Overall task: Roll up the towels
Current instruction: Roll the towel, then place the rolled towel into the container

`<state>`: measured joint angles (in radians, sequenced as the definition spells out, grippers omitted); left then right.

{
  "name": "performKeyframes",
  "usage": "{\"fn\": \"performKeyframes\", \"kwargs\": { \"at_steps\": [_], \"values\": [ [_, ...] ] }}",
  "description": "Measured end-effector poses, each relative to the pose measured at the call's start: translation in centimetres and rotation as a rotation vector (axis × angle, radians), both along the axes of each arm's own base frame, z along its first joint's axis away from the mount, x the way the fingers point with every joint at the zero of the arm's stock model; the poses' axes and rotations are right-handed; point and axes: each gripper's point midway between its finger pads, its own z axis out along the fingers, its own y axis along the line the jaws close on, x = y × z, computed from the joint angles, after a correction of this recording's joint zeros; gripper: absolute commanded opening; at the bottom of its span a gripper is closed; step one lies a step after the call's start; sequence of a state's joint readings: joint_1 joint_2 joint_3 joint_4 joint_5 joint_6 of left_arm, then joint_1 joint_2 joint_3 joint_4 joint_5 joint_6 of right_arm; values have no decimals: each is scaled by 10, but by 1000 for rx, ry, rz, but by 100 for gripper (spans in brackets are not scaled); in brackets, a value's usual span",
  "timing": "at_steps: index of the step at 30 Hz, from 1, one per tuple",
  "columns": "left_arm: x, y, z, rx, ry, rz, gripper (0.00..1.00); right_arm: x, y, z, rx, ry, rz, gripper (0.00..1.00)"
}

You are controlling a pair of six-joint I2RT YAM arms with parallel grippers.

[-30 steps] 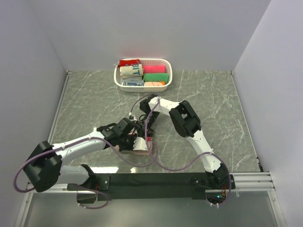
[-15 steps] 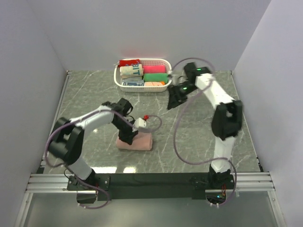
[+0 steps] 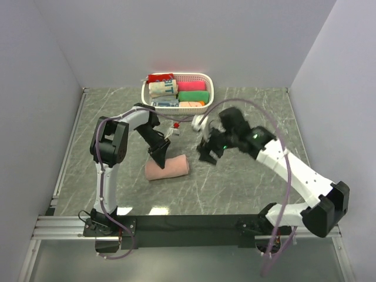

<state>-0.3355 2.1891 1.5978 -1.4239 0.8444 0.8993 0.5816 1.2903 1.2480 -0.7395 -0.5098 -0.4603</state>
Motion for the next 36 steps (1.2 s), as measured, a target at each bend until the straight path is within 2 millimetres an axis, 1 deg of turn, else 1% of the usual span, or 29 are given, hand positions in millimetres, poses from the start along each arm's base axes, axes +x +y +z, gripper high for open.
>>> {"fn": "performKeyframes", "kwargs": {
  "at_steps": [1, 4, 6, 8, 10, 12, 14, 22, 25, 26, 28, 29, 30, 31, 32, 33, 34, 35, 36],
  "values": [
    [0, 0, 0, 3, 7, 0, 2, -9, 10, -5, -18, -38, 36, 85],
    [0, -1, 0, 5, 24, 3, 3, -27, 41, -25, -77, -127, 131, 88],
    [0, 0, 0, 6, 29, 6, 3, -28, 61, -36, -105, -161, 164, 89],
    [0, 0, -1, 7, 34, 6, 4, -25, 83, -53, -128, -185, 193, 90],
    [0, 0, -1, 8, 38, 7, 4, -21, 97, -72, -160, -201, 217, 91],
    [1, 0, 0, 10, 42, 9, 3, -18, 108, -90, -189, -219, 245, 91],
    [1, -1, -1, 11, 47, 9, 3, -17, 116, -103, -204, -241, 279, 91],
    [3, 1, -1, 5, 72, 32, 4, -23, 137, -137, -242, -314, 390, 91],
    [4, 2, -2, 4, 80, 39, 5, -18, 141, -153, -276, -336, 408, 86],
    [4, 2, -2, 4, 82, 42, 5, -16, 142, -156, -281, -346, 408, 82],
    [5, 3, -3, 0, 85, 50, 7, -10, 146, -158, -285, -375, 407, 78],
    [6, 4, -2, -1, 86, 56, 9, -8, 147, -159, -284, -390, 405, 68],
    [7, 5, -2, 1, 88, 63, 9, -5, 149, -159, -282, -409, 406, 68],
    [8, 6, -2, 1, 90, 66, 11, -3, 149, -160, -282, -424, 406, 65],
    [8, 7, -3, 1, 91, 70, 14, -1, 150, -161, -280, -440, 406, 59],
    [9, 8, -3, 2, 94, 75, 17, 0, 150, -162, -280, -450, 407, 56],
    [9, 8, -3, 2, 96, 79, 24, 1, 151, -164, -280, -460, 406, 53],
    [10, 10, -3, 3, 97, 83, 27, 3, 152, -164, -281, -467, 406, 46],
    [11, 11, -3, 4, 97, 88, 31, 4, 153, -165, -279, -476, 407, 42]
  ]
}}
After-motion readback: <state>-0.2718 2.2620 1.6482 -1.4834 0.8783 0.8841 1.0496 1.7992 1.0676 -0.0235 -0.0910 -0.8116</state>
